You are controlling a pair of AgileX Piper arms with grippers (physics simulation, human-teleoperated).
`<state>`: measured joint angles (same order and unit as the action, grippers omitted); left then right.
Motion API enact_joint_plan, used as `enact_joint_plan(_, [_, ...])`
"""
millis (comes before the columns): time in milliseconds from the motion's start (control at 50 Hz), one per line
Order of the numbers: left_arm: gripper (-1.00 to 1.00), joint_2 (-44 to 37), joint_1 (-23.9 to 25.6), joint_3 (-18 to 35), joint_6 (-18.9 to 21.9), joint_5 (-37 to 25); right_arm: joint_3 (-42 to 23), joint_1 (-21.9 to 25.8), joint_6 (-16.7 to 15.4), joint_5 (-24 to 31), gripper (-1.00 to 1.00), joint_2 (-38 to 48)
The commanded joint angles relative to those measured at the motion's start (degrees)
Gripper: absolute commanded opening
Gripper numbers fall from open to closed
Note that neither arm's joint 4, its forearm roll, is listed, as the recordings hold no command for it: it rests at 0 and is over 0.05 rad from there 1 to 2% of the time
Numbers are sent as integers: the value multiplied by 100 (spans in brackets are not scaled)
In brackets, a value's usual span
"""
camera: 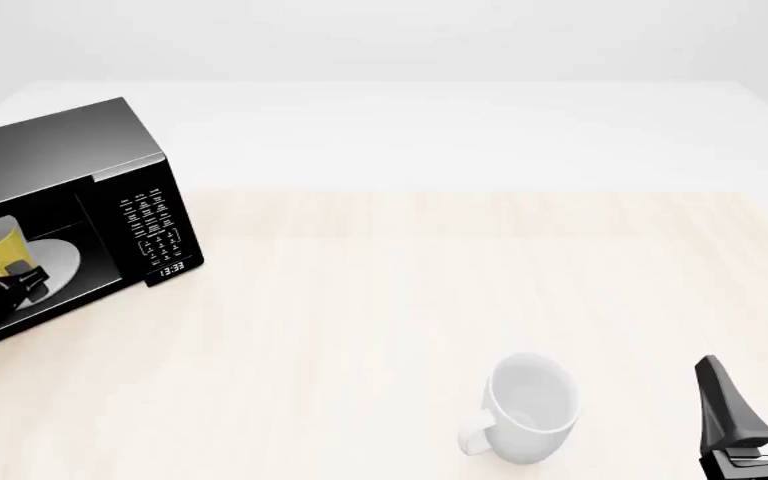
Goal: Put the yellow and white mug in the microwave and close it.
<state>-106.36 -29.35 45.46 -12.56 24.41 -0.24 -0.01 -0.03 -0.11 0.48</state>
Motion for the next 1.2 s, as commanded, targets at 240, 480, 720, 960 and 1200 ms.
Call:
enact_joint_plan(240, [100, 568, -33, -514, 6, 1, 0, 0, 0, 0, 100, 0])
enact_joint_plan(480, [100, 917, -70, -806, 24, -19, 0, 0, 0, 0, 100, 0])
enact_joint_plan(720, [100, 1153, -14, -975, -22, -64, 0, 0, 0, 0, 100, 0])
enact_joint_plan(960, [100, 1657, 60, -1134, -63, -177, 0, -1, 2, 0, 100, 1])
enact_joint_plan(1200, [100, 2421, 138, -1320, -79, -518, 0, -1, -1, 0, 100, 1])
